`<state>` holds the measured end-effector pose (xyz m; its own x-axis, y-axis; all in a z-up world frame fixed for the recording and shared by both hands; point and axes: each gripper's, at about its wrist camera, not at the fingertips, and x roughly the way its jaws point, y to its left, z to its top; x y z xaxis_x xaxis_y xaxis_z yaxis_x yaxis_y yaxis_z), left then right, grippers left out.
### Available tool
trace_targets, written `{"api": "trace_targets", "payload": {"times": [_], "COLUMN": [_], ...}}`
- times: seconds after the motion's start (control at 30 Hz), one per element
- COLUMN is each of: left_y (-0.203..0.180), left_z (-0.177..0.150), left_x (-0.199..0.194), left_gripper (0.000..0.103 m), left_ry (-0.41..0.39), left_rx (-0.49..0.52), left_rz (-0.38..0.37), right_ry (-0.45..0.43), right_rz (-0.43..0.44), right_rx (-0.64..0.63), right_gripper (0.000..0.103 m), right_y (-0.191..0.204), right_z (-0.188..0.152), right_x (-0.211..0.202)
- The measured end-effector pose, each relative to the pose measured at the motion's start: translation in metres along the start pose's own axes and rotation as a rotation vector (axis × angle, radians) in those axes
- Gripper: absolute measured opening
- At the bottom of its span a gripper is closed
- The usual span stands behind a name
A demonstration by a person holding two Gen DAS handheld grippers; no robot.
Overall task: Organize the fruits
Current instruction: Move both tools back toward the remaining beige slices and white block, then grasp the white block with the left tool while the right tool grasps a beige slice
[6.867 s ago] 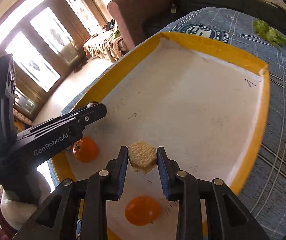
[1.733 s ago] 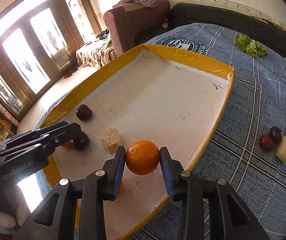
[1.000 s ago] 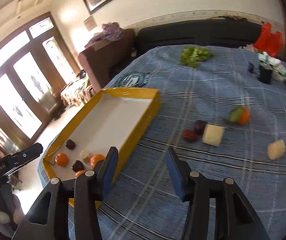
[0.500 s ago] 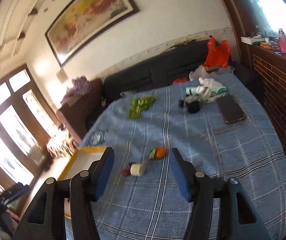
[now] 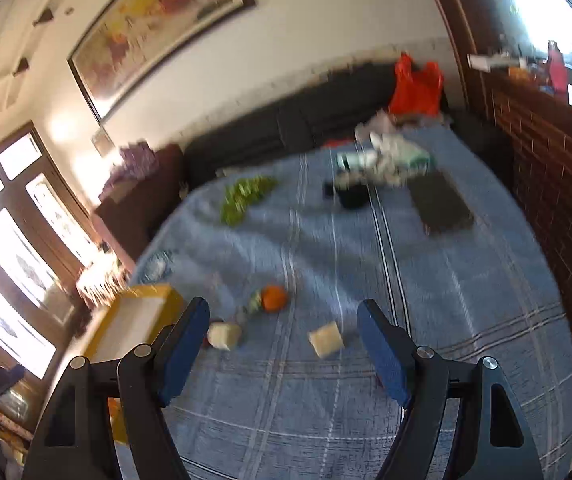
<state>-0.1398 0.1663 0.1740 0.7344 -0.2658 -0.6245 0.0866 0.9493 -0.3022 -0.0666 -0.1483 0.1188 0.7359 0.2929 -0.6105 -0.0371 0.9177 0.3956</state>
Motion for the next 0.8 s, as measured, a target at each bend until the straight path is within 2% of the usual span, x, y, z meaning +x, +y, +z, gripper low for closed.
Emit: {"api": "trace_targets", "payload": {"times": [0.1,0.2,0.23,0.3,0.37,0.53,0.57,0.67,0.73,0.77,0.8], "left_y": [0.0,-0.009,-0.012,-0.021,-0.027,-0.044,-0.046,-0.05,-0.052,-0.054,-0.056], "left_z": [-0.001,-0.002,-0.003,-0.004,-0.006,-0.011,-0.012,-0.013,-0.012,-0.011,-0.01], "left_x": [0.021,0.043,0.049,0.072,0.092,0.144,0.153,0.178,0.195,0.2,0.208], "left_gripper": [0.095,0.093,0.091,0.078,0.073,0.073,0.073,0.073,0.073,0.073,0.073], "left_ry": [0.027,0.026,0.027,0.048,0.072,0.127,0.141,0.172,0.187,0.189,0.191], "left_rx": [0.001,0.036,0.048,0.088,0.113,0.179,0.182,0.19,0.203,0.211,0.227], "left_rz": [0.011,0.01,0.011,0.016,0.015,0.041,0.042,0.046,0.051,0.054,0.059], "right_ry": [0.086,0.13,0.135,0.147,0.155,0.156,0.161,0.183,0.176,0.178,0.175], "right_rz": [-0.033,-0.06,-0.067,-0.073,-0.071,-0.074,-0.07,-0.068,-0.071,-0.063,-0.065], "right_rx": [-0.016,-0.024,-0.025,-0.027,-0.028,-0.071,-0.077,-0.096,-0.111,-0.114,-0.118], "right_gripper": [0.08,0.08,0.08,0.08,0.08,0.077,0.073,0.053,0.046,0.036,0.036], "right_y": [-0.01,-0.016,-0.019,-0.022,-0.023,-0.021,-0.021,-0.019,-0.017,-0.016,-0.016], "right_z": [-0.013,-0.02,-0.023,-0.025,-0.026,-0.031,-0.032,-0.034,-0.035,-0.036,-0.037], "right_x": [0.046,0.077,0.084,0.096,0.107,0.117,0.12,0.129,0.129,0.129,0.128]}}
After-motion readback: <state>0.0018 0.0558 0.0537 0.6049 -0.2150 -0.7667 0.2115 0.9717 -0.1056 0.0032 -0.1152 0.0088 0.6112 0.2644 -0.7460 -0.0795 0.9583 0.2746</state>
